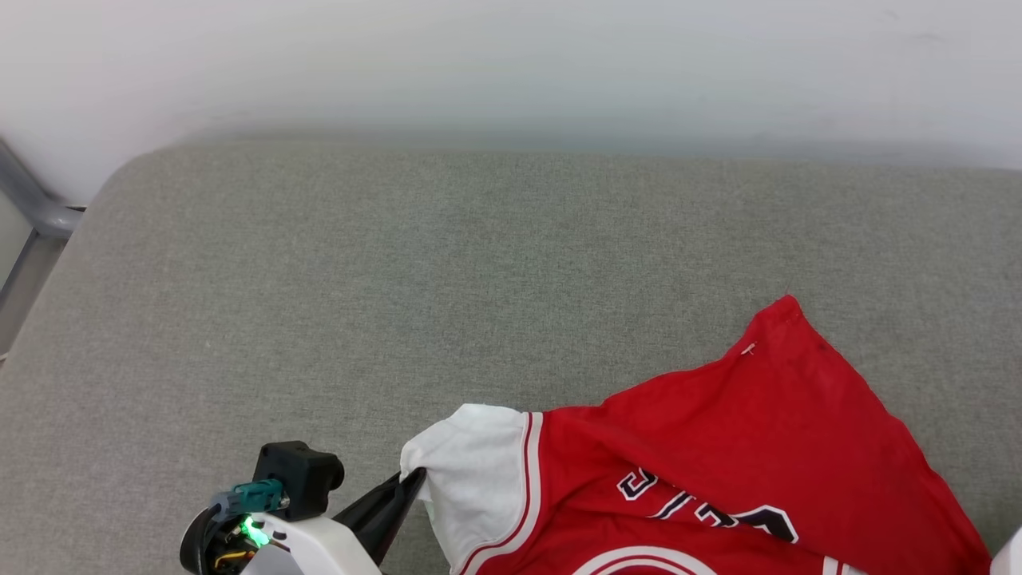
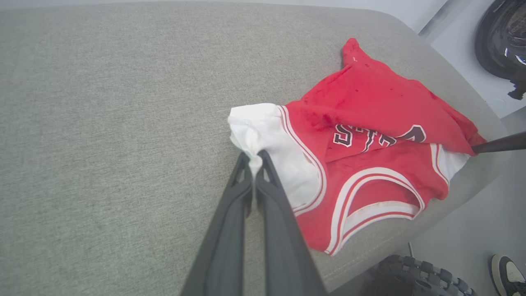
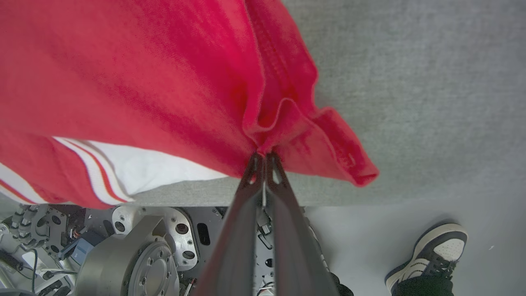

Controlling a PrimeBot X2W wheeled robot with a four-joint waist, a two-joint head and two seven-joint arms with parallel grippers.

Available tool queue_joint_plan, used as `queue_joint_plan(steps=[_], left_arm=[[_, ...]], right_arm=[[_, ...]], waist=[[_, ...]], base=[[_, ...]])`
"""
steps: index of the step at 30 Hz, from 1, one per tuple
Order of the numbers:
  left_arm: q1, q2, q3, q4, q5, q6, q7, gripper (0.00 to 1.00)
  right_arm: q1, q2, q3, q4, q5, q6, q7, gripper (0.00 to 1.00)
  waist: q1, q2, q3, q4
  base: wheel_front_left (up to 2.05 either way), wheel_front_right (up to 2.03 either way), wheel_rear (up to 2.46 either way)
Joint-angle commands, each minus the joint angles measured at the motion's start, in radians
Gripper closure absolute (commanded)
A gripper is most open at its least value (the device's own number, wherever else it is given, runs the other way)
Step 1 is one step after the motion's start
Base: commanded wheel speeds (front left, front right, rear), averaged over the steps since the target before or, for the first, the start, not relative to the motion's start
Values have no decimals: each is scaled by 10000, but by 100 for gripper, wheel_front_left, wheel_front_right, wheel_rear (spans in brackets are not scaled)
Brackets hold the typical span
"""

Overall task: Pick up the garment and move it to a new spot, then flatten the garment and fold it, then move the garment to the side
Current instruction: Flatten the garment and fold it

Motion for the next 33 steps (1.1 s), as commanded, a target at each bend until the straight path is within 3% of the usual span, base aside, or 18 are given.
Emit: queue_joint_plan(steps=[1,11,18,33], left_arm=[[13,-48,20,32,-11,20,-53,100],[-73,124,-7,-190,91,18,39,100],[-309,151,-87,-426,201,-86,83,100],[-1215,-393,-375,-172,224,-629,-115,100]], right_arm=[[58,2,78,31,-24,-11,-42,0],[-1049,-887,960,-1179,952,-10,180,0],[-2611,-946,1512,-2180,773,-10,889,0],[-5377,-760,1599,364,-820,-10,965,0]], waist=[[1,-1,-44,-11],[1,-1,12,288],[1,-1,719,920],[1,-1,2349,2407]], base=[[0,0,0],[0,0,0],[0,0,0],[0,0,0]])
